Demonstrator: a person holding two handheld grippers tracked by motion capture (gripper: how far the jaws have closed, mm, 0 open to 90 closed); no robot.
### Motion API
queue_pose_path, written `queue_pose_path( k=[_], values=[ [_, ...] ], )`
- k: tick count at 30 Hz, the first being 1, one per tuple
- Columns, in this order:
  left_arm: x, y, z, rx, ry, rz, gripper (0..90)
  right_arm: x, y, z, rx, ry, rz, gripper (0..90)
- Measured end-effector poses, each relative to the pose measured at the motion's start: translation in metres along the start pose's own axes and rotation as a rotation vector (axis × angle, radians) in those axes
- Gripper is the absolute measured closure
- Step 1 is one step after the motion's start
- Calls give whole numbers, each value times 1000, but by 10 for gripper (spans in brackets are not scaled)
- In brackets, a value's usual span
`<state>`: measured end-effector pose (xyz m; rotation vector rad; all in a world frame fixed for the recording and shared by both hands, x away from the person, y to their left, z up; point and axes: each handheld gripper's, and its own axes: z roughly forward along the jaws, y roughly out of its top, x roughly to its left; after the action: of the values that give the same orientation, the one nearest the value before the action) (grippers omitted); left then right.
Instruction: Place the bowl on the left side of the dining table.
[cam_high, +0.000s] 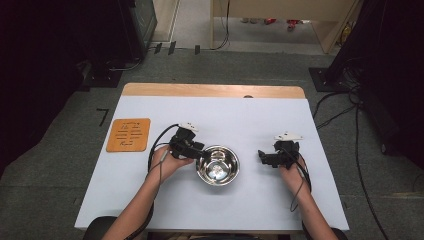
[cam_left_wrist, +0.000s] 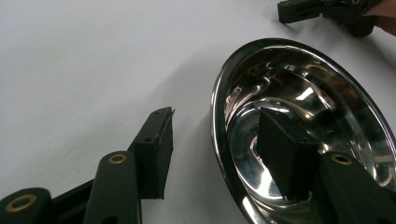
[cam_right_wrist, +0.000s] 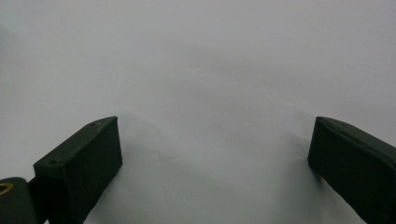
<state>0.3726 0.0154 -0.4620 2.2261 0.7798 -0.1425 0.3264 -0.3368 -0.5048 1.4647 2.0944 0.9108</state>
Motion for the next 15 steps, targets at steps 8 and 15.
queue_pose_path(
  k=[8,15],
  values=[
    [-2,0,5,8,6,1,501,0,0,0,0,0,1,25],
    [-7,1,11,34,31,21,520,0,0,0,0,0,1,25]
  ],
)
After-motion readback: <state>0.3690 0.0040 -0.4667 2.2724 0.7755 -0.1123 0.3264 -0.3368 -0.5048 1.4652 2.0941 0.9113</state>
